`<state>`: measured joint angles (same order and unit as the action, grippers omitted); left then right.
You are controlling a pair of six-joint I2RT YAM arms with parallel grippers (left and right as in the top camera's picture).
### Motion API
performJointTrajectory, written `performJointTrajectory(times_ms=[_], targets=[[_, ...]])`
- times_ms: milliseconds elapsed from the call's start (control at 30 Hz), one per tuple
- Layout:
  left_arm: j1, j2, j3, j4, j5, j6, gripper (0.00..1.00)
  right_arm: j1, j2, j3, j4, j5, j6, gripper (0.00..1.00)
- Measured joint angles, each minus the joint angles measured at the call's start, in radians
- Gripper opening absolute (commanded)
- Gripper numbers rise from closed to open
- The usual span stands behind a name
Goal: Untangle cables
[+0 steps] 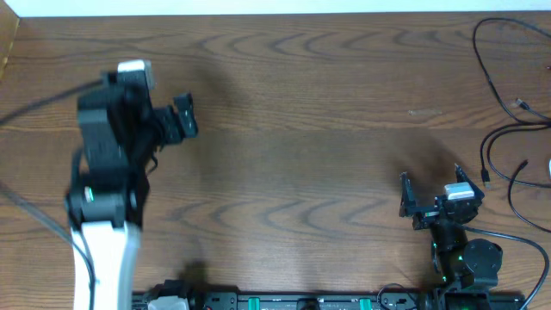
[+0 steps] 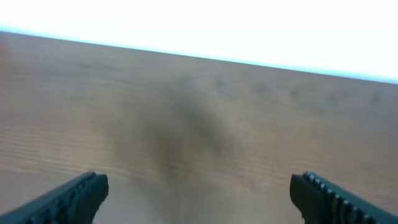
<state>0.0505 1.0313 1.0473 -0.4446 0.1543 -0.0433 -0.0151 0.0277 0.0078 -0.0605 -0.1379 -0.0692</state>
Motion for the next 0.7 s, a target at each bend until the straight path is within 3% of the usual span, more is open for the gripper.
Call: performJointTrajectory(times_ms=[167, 700], targets=[[0.013, -0.257, -0.332, 0.262, -0.008, 0.021, 0.98, 0.0, 0.0, 0.0, 0.0, 0.0, 0.0, 0.99], [0.051, -0.894, -0.972, 0.518, -0.034, 0.071, 0.98, 0.0, -0.002, 0.0, 0.0, 0.0, 0.0, 0.99]])
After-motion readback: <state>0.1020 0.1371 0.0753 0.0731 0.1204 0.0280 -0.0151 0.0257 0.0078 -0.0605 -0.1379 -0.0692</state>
